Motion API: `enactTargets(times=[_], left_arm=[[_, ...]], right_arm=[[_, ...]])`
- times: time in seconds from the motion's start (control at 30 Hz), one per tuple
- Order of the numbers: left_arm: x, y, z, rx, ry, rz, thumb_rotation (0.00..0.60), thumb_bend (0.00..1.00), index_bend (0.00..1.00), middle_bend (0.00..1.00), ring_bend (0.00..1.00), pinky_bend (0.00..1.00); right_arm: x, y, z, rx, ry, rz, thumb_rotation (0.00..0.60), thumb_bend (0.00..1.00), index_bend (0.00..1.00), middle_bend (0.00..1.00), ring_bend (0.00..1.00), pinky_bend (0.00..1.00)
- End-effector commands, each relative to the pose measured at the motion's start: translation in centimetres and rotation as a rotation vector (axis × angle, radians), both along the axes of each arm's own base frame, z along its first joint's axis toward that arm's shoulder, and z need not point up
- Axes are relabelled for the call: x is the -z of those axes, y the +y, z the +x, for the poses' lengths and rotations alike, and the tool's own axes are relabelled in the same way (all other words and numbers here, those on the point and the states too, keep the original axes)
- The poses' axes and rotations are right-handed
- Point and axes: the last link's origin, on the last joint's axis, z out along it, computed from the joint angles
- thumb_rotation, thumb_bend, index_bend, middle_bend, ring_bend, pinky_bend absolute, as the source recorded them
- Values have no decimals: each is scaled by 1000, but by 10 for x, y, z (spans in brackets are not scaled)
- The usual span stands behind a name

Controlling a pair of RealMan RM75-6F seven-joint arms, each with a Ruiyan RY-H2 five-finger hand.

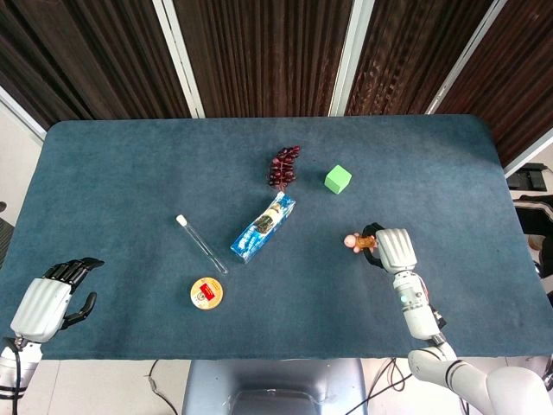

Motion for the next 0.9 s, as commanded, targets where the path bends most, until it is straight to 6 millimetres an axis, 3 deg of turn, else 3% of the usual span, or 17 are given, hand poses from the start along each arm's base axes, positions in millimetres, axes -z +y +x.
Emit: enactTargets(times=[0.03, 0.17, 0.53, 0.63, 0.7, 0.77, 0.9], left_arm=[[0, 1, 0, -2, 0, 0, 600, 473, 239, 241, 261, 335], [0, 0, -1, -3, 1, -3, 600, 473, 239, 241, 261, 336], [0, 0, -1, -6, 5, -4, 600, 473, 239, 241, 261, 335], [0, 0, -1, -10, 4, -6, 600, 472, 239, 241, 262, 336], [0, 0, -1, -11, 4, -7, 600, 473, 240, 241, 263, 336], [0, 0, -1, -11, 4, -7, 600, 473, 239, 241, 263, 336], [0, 0, -1, -11, 4, -8, 600, 473, 239, 241, 263, 337]], right_arm=[[-2, 0, 1, -13, -18, -18, 600, 696, 761, 630, 1000, 1000], [-4, 1, 1, -34, -24, -34, 600, 816, 825, 703, 1000, 1000], [-5, 6, 0, -59, -14, -24, 600, 847, 821, 721, 1000, 1000], [-6, 10, -4, -26, -55, 28, 600, 668, 662, 634, 1000, 1000], [-9, 14, -4, -15, -69, 51, 600, 464, 461, 514, 1000, 1000], [-14, 18, -2, -18, -67, 63, 600, 333, 322, 434, 999, 1000], [-22, 30, 0, -28, -54, 84, 600, 169, 119, 315, 936, 1000]])
